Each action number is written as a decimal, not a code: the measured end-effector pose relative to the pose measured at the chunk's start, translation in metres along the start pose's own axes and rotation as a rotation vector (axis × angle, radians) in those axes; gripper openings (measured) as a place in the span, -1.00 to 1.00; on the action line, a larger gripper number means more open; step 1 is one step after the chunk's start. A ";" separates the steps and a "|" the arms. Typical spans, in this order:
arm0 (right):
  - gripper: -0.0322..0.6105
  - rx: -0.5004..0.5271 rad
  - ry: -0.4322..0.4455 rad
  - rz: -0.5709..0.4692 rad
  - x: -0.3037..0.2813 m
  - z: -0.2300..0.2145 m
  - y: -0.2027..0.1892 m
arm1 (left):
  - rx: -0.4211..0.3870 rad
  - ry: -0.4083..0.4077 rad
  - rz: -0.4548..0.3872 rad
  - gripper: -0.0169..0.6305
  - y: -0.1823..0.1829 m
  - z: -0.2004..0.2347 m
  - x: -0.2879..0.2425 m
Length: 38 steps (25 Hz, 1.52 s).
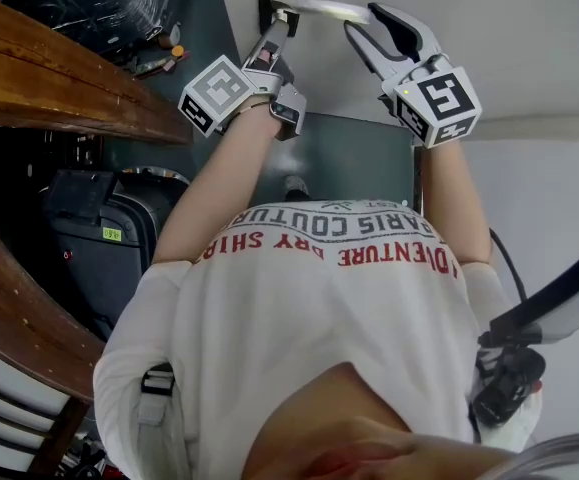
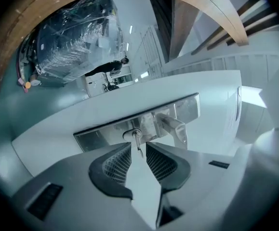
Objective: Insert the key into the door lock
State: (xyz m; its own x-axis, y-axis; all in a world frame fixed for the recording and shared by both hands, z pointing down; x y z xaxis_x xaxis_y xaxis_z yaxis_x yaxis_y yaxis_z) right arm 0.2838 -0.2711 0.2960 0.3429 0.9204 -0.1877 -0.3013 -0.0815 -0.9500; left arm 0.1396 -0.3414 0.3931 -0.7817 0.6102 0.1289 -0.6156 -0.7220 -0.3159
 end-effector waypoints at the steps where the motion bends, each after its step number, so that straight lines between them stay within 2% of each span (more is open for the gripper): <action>1: -0.42 -0.015 -0.024 -0.003 0.002 -0.003 -0.003 | -0.045 0.010 0.025 -0.69 -0.002 0.001 0.002; 4: -0.42 -0.051 -0.087 -0.010 0.016 -0.009 -0.005 | -0.223 0.054 0.102 -0.67 -0.008 0.000 0.014; 7: -0.44 -0.093 -0.070 -0.004 0.039 0.009 0.001 | -0.472 0.051 0.194 -0.67 -0.014 -0.028 0.040; 9: -0.80 -0.119 -0.049 0.018 0.060 0.037 0.005 | -0.663 0.001 0.295 -0.67 -0.025 -0.059 0.067; 10: -0.89 -0.133 -0.035 0.034 0.073 0.053 0.007 | -0.751 -0.039 0.354 -0.67 -0.034 -0.076 0.083; 12: -0.89 -0.177 0.011 0.057 0.097 0.090 0.010 | -0.907 -0.115 0.458 -0.76 -0.053 -0.109 0.117; 13: -0.89 -0.205 0.037 0.062 0.109 0.109 0.012 | -0.971 -0.146 0.494 -0.95 -0.060 -0.124 0.135; 15: -0.89 -0.240 0.083 0.068 0.134 0.149 0.016 | -1.054 -0.185 0.547 -0.95 -0.075 -0.147 0.170; 18: -0.89 -0.230 0.124 0.081 0.167 0.205 0.021 | -1.084 -0.208 0.599 -0.95 -0.095 -0.168 0.220; 22: -0.89 -0.217 0.144 0.118 0.200 0.261 0.020 | -1.051 -0.218 0.615 -0.95 -0.112 -0.185 0.273; 30: -0.89 -0.215 0.171 0.107 0.265 0.317 0.038 | -1.082 -0.178 0.603 -0.95 -0.149 -0.227 0.350; 34: -0.89 -0.210 0.186 0.075 0.333 0.353 0.042 | -1.067 -0.144 0.593 -0.95 -0.198 -0.249 0.403; 38: -0.89 -0.209 0.162 0.074 0.428 0.402 0.023 | -1.069 -0.138 0.599 -0.95 -0.275 -0.271 0.475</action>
State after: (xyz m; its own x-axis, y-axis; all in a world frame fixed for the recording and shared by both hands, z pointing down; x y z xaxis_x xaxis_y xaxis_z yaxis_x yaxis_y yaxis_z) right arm 0.0664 0.2747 0.2939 0.4699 0.8371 -0.2803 -0.1463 -0.2393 -0.9599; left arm -0.0355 0.2352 0.2860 -0.9565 0.1883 -0.2230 0.1834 -0.2063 -0.9611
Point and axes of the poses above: the fingertips, and each gripper's own axes: x backward along the fingers, z to its left, y out of its top, the point moved 5 cm from there along x, backward along the fingers, and after that the axes turned 5 degrees about -y, right-handed, at the moved point
